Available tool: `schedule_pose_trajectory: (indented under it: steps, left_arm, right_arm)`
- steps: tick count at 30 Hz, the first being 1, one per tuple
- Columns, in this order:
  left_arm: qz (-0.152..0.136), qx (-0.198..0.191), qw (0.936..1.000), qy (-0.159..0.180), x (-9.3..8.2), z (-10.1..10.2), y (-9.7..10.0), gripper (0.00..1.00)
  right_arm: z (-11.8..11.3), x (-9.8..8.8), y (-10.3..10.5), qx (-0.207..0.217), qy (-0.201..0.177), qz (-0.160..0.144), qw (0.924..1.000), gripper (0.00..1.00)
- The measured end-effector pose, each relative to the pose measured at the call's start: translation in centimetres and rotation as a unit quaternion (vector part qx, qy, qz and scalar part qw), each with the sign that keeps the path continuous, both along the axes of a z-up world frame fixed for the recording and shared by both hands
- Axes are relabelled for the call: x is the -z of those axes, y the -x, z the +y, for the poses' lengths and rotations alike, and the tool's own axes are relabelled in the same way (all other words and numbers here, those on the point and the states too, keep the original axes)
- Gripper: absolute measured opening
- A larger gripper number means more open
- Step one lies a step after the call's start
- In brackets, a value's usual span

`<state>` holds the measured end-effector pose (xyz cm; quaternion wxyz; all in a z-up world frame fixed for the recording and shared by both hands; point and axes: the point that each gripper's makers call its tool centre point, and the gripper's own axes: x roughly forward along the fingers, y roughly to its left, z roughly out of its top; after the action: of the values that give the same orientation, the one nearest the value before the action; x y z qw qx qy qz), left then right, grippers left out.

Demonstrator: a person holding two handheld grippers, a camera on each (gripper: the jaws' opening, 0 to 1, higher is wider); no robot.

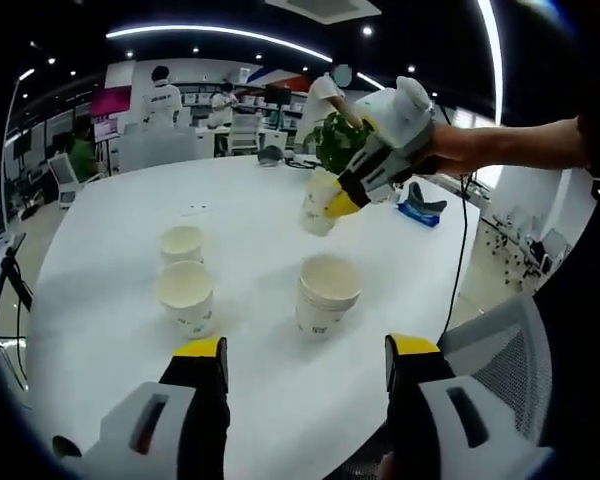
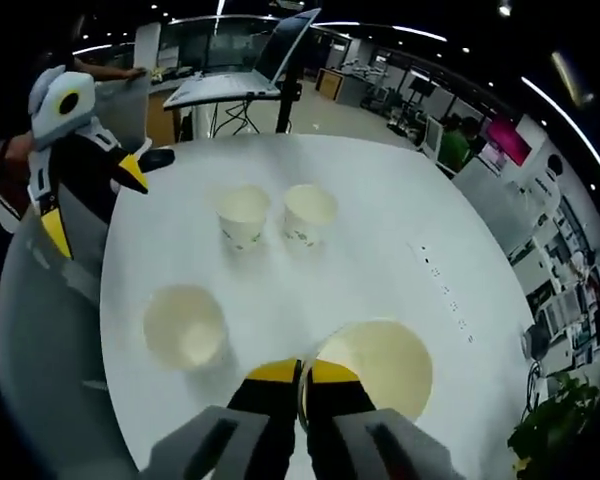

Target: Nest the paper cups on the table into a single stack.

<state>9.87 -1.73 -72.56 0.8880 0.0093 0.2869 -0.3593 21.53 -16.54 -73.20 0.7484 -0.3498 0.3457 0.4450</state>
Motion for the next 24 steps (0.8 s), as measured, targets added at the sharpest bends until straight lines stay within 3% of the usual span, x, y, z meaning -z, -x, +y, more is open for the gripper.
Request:
schedule_pose_trajectory:
  steps: [13,24]
  left_arm:
    - [0.001,0.0,1.0,-0.003,0.2,0.5,-0.1,0.61]
    - [0.005,0.005,1.0,-0.004,0.2,0.2,0.3,0.61]
  right_arm:
    - [1.6,-2.2,3.5,-0.044,-0.012,-0.004,0.9989,0.0]
    - [4.2,-3.8,6.5,-0.1,-0.021,-0.007,0.9947,0.0]
